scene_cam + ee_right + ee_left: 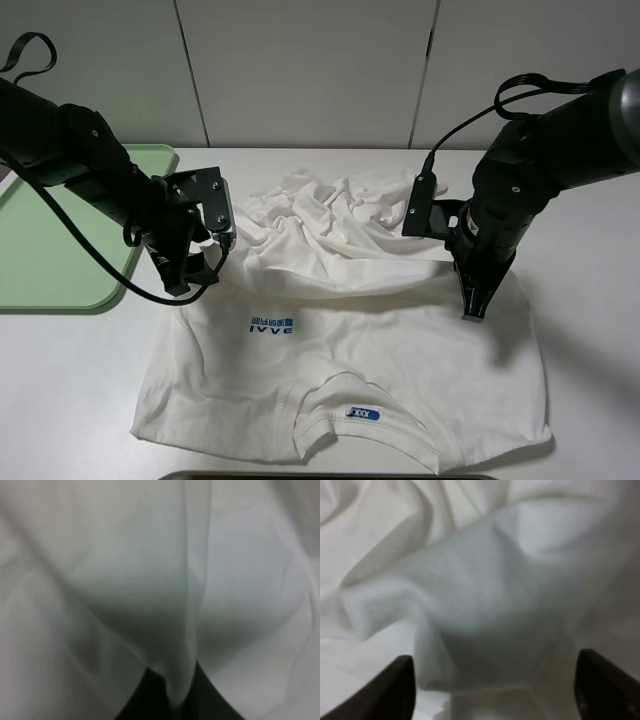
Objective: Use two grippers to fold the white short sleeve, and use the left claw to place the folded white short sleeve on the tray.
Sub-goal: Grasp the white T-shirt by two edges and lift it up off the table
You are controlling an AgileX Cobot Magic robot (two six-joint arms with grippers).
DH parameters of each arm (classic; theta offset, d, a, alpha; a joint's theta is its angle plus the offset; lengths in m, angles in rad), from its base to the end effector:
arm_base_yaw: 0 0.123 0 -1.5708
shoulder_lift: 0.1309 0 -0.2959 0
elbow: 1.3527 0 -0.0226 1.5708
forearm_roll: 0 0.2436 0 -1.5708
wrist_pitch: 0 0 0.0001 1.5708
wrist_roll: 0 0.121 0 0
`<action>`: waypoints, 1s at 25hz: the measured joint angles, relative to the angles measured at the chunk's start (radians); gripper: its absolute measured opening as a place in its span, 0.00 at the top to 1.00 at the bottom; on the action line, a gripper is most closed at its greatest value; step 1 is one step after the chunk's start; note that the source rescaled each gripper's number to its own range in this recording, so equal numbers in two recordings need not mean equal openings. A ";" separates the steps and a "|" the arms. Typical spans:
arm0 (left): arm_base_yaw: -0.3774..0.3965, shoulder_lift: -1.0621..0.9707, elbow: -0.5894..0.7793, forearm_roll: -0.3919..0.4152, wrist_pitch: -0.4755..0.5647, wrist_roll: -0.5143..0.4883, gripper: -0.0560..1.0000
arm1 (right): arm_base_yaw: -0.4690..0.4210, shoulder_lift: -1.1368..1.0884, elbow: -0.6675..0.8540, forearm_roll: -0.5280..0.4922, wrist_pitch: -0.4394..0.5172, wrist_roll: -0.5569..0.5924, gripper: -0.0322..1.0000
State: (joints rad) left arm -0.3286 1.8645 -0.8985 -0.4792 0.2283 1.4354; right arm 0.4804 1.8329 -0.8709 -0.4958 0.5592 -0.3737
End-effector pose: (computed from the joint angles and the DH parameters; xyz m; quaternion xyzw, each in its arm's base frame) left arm 0.3283 -0.1253 0.1132 0.5947 0.7651 0.0277 0.2453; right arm 0.2883 0.1158 0.1090 -0.5814 0.7980 -0.1403 0.0738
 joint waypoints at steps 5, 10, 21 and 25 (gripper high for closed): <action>-0.002 0.030 0.000 -0.001 -0.039 0.002 0.29 | 0.000 0.000 0.000 0.000 0.000 0.001 0.97; -0.049 0.090 -0.001 -0.003 -0.098 0.003 0.43 | 0.000 0.000 0.000 0.000 0.000 0.001 0.97; -0.149 0.076 -0.001 -0.004 -0.132 0.003 0.90 | 0.000 0.000 0.000 -0.012 0.027 0.003 0.97; -0.149 0.001 0.000 -0.003 -0.141 -0.027 0.90 | 0.000 0.000 0.000 -0.060 0.065 0.032 0.97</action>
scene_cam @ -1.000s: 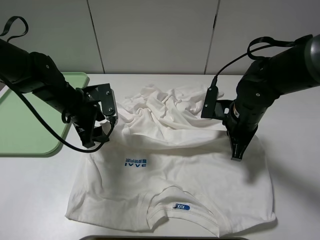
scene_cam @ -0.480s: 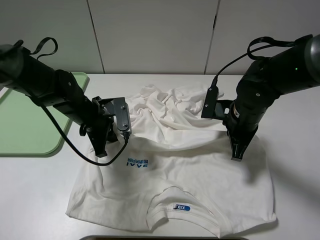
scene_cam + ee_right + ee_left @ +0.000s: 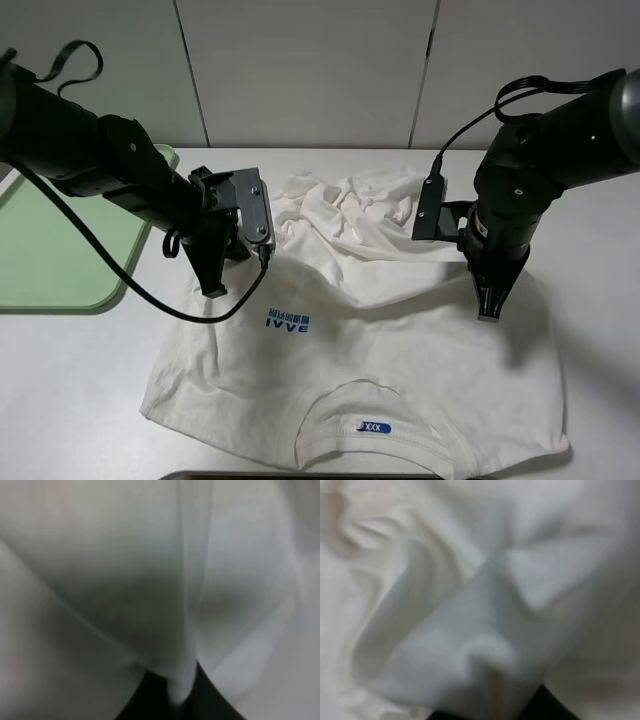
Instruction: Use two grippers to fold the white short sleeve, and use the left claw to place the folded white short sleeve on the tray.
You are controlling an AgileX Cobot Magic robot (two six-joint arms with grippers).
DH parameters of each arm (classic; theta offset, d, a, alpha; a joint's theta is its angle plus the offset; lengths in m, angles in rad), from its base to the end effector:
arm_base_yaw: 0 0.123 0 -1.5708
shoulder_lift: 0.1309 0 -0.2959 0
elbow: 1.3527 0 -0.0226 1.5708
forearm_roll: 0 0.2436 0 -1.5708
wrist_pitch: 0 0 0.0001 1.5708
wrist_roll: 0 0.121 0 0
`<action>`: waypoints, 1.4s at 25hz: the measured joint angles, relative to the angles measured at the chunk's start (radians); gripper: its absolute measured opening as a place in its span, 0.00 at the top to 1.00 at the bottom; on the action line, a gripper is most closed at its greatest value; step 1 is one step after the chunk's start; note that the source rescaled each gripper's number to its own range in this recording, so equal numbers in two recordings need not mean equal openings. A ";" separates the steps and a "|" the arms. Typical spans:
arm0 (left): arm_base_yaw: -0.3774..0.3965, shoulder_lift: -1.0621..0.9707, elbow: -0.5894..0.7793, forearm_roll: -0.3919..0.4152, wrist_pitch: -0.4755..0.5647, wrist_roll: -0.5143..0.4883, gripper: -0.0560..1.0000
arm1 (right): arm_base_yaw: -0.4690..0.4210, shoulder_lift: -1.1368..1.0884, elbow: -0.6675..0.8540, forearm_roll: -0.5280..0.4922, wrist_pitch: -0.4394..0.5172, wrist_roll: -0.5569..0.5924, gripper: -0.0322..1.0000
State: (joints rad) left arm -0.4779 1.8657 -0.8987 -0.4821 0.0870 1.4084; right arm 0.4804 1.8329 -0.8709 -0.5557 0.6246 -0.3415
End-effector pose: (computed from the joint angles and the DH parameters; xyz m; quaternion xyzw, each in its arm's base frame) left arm 0.3214 -0.1720 0.1203 0.6207 0.7232 0.0487 0.2987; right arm 0.2865 0.1071 0.1100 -0.5825 0.7945 -0.1655 0.0459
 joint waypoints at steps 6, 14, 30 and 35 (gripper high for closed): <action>0.000 -0.126 0.000 -0.001 -0.015 -0.014 0.90 | 0.000 -0.058 0.000 -0.219 0.063 0.211 0.97; 0.000 -0.410 0.000 0.000 -0.087 -0.014 0.90 | 0.000 -0.396 0.001 -0.573 0.089 0.535 0.97; -0.008 -1.004 -0.081 0.001 -0.132 -0.014 0.90 | 0.003 -1.131 0.001 -0.772 -0.278 0.469 0.97; 0.022 -0.870 -0.081 0.001 -0.108 -0.014 0.90 | 0.003 -1.018 0.001 -0.792 -0.226 0.465 0.97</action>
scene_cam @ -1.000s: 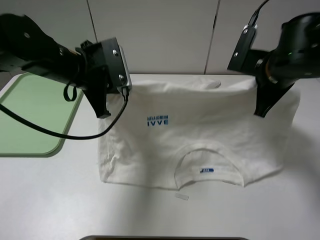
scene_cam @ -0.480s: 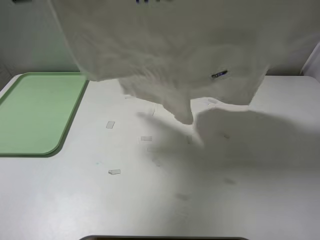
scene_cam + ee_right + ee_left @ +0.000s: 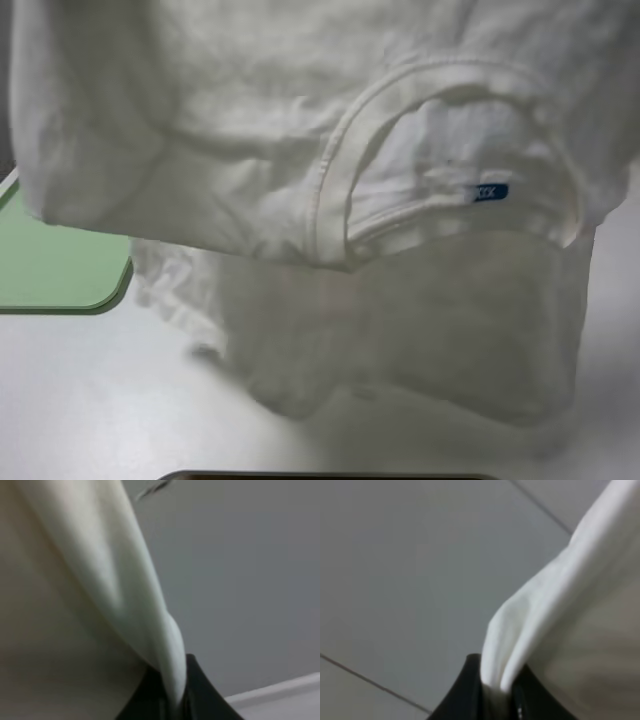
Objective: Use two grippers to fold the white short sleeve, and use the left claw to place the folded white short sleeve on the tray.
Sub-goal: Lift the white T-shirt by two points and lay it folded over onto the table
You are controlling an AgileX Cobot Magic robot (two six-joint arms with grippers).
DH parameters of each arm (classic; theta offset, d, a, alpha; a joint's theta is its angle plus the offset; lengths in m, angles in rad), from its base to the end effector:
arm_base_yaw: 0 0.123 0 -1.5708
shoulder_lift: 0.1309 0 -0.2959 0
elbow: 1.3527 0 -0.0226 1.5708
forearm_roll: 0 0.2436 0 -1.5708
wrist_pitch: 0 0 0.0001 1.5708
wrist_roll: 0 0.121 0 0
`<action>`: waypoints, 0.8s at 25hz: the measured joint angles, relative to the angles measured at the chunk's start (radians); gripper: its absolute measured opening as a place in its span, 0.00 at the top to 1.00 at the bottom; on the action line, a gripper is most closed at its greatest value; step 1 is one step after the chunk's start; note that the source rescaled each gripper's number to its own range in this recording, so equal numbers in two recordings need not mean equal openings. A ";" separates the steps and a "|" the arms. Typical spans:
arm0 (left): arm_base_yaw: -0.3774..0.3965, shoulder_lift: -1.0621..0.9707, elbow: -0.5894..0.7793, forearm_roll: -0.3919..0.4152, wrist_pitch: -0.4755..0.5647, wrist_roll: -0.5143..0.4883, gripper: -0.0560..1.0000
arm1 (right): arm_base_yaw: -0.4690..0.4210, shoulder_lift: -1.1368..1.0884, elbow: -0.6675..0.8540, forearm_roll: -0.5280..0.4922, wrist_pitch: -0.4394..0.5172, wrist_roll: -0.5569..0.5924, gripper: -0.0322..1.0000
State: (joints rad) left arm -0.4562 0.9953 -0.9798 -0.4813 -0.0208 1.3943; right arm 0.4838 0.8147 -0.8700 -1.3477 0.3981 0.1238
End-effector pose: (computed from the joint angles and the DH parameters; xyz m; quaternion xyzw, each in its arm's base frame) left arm 0.2111 -0.1023 0.4409 0.4238 0.5248 0.1703 0.7183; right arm 0.1776 0.0416 0.4254 -0.4132 0.5534 -0.3753 0.6182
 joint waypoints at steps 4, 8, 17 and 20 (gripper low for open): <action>0.090 0.223 -0.001 0.000 0.031 -0.012 0.90 | -0.051 0.334 0.000 -0.045 0.044 0.002 0.97; 0.191 0.511 -0.001 0.000 0.050 -0.035 0.90 | -0.106 0.584 0.000 -0.076 0.026 0.008 0.97; 0.204 0.706 -0.001 0.094 0.008 -0.023 0.90 | -0.131 0.911 0.000 -0.128 0.028 0.014 0.97; 0.204 0.706 -0.001 0.094 0.016 -0.023 0.90 | -0.131 0.917 0.000 -0.127 0.028 0.020 0.97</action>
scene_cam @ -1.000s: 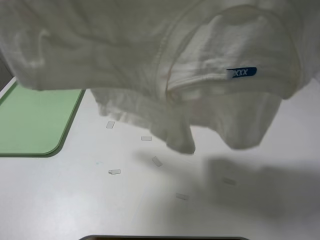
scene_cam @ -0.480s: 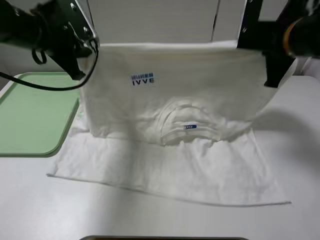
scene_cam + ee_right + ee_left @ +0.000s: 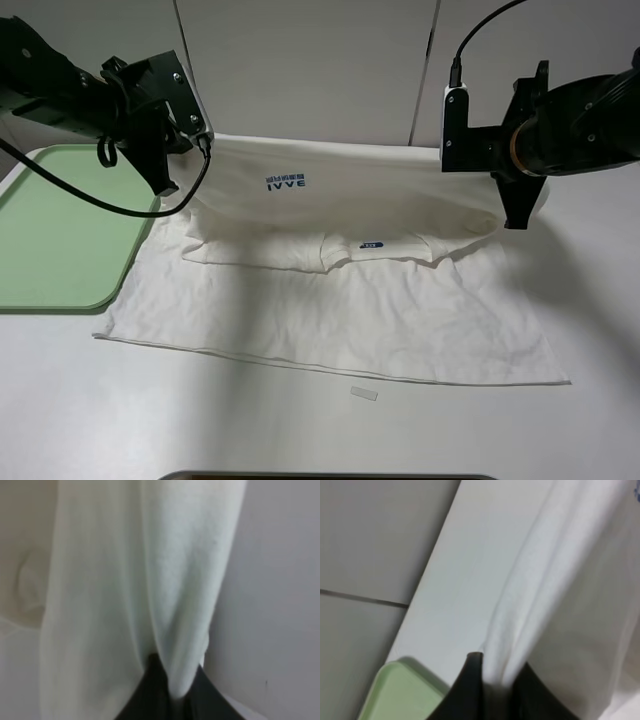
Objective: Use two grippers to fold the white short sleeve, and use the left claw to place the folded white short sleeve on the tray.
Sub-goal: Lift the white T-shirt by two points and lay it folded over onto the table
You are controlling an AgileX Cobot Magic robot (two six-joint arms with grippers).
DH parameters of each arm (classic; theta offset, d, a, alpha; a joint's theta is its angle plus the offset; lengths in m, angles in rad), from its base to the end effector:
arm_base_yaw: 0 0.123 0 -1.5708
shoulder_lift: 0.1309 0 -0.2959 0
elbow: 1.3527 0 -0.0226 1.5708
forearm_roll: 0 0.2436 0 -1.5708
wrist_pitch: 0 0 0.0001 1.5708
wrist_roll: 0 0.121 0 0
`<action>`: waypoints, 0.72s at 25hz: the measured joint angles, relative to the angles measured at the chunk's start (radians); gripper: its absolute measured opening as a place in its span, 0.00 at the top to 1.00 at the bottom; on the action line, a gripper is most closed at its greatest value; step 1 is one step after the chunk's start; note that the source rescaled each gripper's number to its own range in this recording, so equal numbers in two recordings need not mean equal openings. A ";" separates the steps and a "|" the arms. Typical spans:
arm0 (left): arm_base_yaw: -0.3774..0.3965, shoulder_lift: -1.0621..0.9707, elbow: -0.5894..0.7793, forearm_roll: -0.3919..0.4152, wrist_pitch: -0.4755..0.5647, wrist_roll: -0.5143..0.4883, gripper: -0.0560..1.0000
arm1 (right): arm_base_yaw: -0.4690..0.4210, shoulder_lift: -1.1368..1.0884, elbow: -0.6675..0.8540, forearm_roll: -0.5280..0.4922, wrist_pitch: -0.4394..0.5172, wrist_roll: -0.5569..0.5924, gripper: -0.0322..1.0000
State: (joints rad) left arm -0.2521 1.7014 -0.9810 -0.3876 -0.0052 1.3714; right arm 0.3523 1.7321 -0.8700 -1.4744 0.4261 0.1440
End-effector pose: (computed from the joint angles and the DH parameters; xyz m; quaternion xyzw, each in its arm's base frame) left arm 0.3720 -0.0956 0.2117 0.5159 0.7265 0.1632 0.4236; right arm 0.3461 0.0741 0.1716 -0.6233 0.6665 -0.3404 0.2267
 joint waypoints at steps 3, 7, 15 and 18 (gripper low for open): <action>0.000 0.000 0.000 0.004 0.051 0.007 0.90 | 0.000 -0.001 0.000 0.024 0.008 0.001 0.97; 0.000 0.000 0.000 0.135 0.293 0.136 0.90 | 0.000 -0.001 0.000 0.242 0.021 -0.127 0.97; 0.000 0.000 -0.002 0.283 0.521 0.257 0.90 | 0.000 -0.001 0.000 0.874 0.129 -0.829 0.97; 0.000 0.000 -0.002 0.298 0.559 0.264 0.90 | 0.000 -0.001 0.000 0.989 0.179 -0.940 0.97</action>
State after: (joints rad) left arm -0.2521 1.7014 -0.9829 -0.0899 0.5535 1.6352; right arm 0.3523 1.7310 -0.8700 -0.4858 0.6053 -0.7964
